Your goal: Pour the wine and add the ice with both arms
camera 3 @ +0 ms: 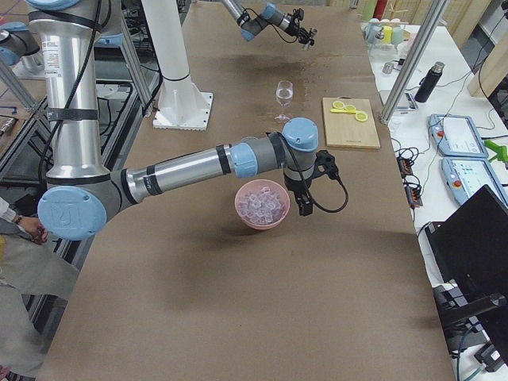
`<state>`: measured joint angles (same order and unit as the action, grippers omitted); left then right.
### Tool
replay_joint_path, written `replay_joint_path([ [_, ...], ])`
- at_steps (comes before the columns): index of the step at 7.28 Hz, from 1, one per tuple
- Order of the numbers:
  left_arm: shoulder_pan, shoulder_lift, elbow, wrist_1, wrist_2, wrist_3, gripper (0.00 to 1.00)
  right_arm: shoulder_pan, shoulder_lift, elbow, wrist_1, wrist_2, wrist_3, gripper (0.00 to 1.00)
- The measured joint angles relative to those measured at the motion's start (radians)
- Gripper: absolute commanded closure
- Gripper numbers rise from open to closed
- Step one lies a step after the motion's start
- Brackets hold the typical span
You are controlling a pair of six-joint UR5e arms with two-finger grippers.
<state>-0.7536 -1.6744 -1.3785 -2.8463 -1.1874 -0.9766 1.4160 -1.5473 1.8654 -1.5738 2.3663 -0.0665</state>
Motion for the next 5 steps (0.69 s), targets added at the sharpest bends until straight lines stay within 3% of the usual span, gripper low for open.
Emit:
replay_joint_path([
  [5, -0.064, -0.004, 0.089, -0.019, 0.031, -0.002, 1.0, -0.036, 0.024, 0.004, 0.0, -0.012, 0.039, 0.0],
])
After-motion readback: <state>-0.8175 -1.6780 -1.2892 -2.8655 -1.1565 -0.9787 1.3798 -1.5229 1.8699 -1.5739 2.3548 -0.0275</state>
